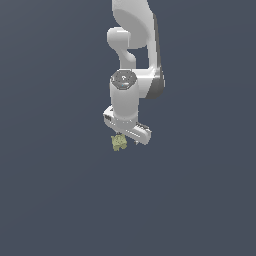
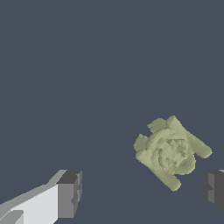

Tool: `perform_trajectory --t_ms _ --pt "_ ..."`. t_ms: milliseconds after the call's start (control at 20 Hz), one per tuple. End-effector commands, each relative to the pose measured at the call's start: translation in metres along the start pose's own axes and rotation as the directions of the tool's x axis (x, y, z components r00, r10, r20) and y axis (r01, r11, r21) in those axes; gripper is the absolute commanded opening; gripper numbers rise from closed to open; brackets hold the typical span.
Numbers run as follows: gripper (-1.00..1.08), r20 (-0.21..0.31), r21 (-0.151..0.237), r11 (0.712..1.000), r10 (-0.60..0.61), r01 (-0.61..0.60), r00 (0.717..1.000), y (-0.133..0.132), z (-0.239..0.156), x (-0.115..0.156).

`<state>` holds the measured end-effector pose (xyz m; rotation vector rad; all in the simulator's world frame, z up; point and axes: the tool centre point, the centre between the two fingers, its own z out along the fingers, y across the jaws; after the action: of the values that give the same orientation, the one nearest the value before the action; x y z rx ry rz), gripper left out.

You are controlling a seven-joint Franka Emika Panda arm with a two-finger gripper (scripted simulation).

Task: Pick up the object and move it to a goal position.

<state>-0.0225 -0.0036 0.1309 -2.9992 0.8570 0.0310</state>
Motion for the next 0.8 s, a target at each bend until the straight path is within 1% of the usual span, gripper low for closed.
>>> perform_trajectory --t_ms 0,150,350,500,750 --pt "1.00 -0.002 -0.001 0.997 0.078 -0.078 0.997 0.005 0.004 0.000" --pt "1.00 -0.005 -0.002 0.986 0.170 -0.170 0.986 0.011 0.009 0.000" --pt "1.00 -0.009 -0.002 0.957 0.289 -0.289 0.957 0.020 0.014 -0.001" --pt "1.00 -0.013 -0.002 0.927 0.376 -0.376 0.927 0.026 0.019 -0.001" --pt "1.00 -0.019 0.000 0.863 0.506 -0.506 0.863 0.036 0.025 -0.002"
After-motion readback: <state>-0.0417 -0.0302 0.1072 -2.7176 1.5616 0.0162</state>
